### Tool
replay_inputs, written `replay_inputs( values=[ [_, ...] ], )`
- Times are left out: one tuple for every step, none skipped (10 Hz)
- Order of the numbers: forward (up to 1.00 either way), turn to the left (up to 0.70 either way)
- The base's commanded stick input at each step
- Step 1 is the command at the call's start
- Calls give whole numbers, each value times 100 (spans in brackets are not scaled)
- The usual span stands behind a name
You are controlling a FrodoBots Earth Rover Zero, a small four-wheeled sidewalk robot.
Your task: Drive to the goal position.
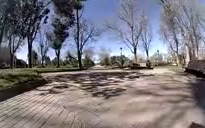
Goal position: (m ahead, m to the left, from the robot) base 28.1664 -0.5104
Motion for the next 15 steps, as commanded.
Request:
replay_inputs(
  values=[
    [100, 0],
    [100, 0],
    [100, 0],
    [100, 0],
    [100, 0],
    [100, 0],
    [100, 0],
    [100, 0],
    [100, 0],
    [100, 0],
    [100, 0],
    [100, 0],
    [100, 0],
    [100, 0],
    [100, 0]
  ],
)
